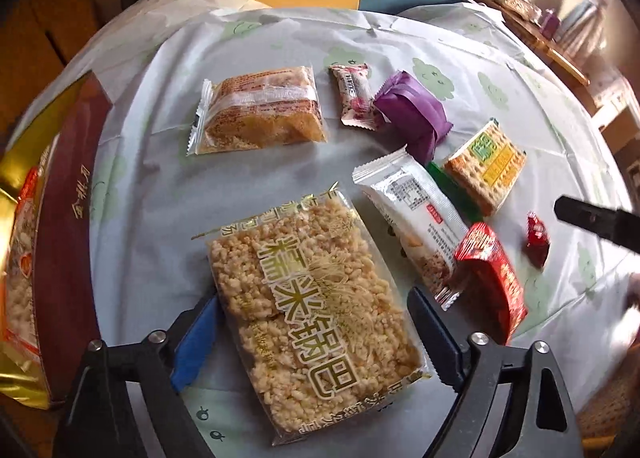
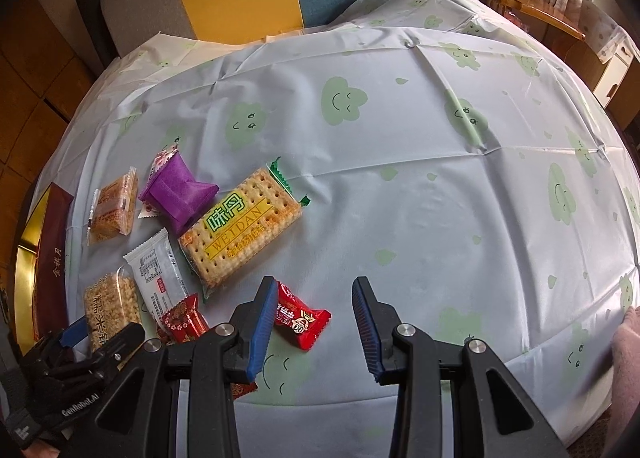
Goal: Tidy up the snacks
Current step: 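Grasp the rice-cracker bag with left gripper while right gripper grasps a red wrapped candy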
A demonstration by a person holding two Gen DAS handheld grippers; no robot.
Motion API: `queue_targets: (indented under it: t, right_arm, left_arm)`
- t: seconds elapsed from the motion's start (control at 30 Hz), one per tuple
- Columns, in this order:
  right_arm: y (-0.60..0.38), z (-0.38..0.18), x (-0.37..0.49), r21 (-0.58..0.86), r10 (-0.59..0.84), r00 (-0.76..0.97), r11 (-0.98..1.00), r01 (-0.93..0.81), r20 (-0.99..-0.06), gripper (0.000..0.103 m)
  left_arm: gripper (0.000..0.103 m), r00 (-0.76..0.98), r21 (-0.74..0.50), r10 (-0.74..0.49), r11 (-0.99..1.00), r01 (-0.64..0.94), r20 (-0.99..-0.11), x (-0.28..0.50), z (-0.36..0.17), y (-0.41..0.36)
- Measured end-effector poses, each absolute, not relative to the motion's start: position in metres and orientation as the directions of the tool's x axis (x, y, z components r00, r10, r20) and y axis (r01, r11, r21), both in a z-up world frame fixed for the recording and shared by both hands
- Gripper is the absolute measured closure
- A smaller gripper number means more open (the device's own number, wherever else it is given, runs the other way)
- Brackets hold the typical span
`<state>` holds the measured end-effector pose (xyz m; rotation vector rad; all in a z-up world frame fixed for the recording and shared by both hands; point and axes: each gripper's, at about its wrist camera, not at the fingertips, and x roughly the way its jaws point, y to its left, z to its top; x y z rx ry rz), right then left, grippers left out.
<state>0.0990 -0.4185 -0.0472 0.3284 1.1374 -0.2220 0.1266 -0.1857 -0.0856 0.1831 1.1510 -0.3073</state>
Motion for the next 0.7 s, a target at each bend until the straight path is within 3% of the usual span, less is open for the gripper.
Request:
queue_targets:
  t: [0.43,0.63,0.7]
  right_arm:
    - [-0.407,-0.058,0.108,0.142,0.029,0.368,0.949,0.283,-0.929,0.064]
    - [-0.382,-0.077,0.116,-0.021,-0.073,0.29,0.984,0.179,-0.954,0.064]
    - [-0.378,-0.079,0.117,-0.048,-0.094,0.291,0.986,0.161,-0.952,0.075]
  left_arm:
    - [0.023,0.44,-0.044,-0.247,0.905,0.422,-0.863,0.089,-0.083,-0.147]
    - [0.023,0.45,-0.052,-0.266,0.9,0.433,-0.853,0.087,-0.083,-0.142]
    - [0.023,0.456,-0.049,-0.264,0.901,0.431,-0.85,0.088,-0.083,-0.143]
